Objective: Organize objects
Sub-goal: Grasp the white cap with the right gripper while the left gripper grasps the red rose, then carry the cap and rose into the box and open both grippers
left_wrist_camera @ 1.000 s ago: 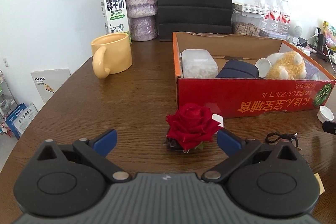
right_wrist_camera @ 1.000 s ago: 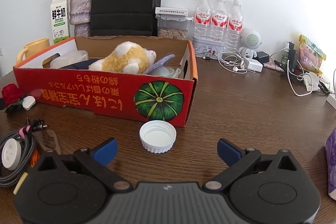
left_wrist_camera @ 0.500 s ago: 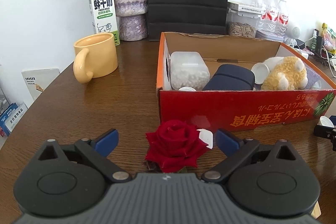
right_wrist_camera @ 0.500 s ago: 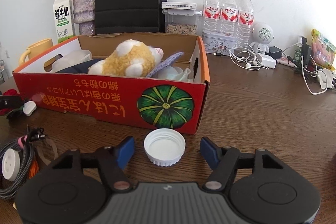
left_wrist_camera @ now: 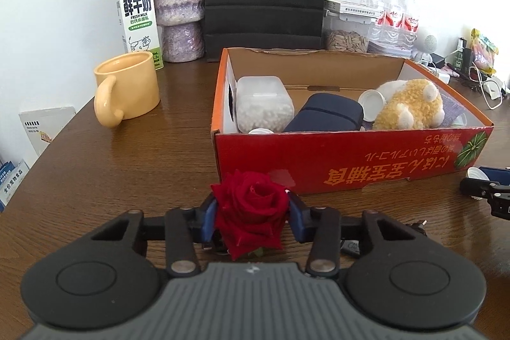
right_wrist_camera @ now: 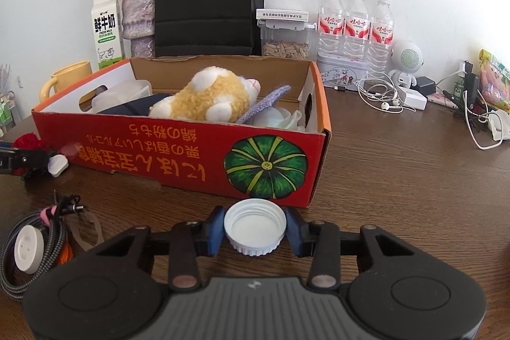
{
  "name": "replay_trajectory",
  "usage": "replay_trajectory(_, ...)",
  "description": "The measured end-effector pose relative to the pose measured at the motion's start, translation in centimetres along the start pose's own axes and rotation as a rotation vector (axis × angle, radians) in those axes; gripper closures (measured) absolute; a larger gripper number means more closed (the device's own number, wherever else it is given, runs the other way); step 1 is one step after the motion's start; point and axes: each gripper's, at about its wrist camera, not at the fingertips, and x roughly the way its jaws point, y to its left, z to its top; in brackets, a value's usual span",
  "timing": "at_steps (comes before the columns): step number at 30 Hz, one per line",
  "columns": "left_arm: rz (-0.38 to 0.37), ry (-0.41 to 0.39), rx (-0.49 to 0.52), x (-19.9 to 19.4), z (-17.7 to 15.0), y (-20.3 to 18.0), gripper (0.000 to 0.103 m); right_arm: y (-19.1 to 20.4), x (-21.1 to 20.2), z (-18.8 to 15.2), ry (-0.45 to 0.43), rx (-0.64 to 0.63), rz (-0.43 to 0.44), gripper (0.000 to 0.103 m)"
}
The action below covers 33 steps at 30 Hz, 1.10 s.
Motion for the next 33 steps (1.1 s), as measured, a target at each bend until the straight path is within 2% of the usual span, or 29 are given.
replay_trajectory(20, -0.021, -0.102, 0.016, -5.8, 1.1, -1.3, 0.058, 2.5, -5.2, 1.8, -0.108, -0.037, 0.026, 0.064)
replay_trajectory(33, -0.056, -0.129, 0.018, -4.6, 3.4, -3.3, 0.058, 4.8, -4.5, 4.7, -0.173, -0.061, 0.071, 0.064)
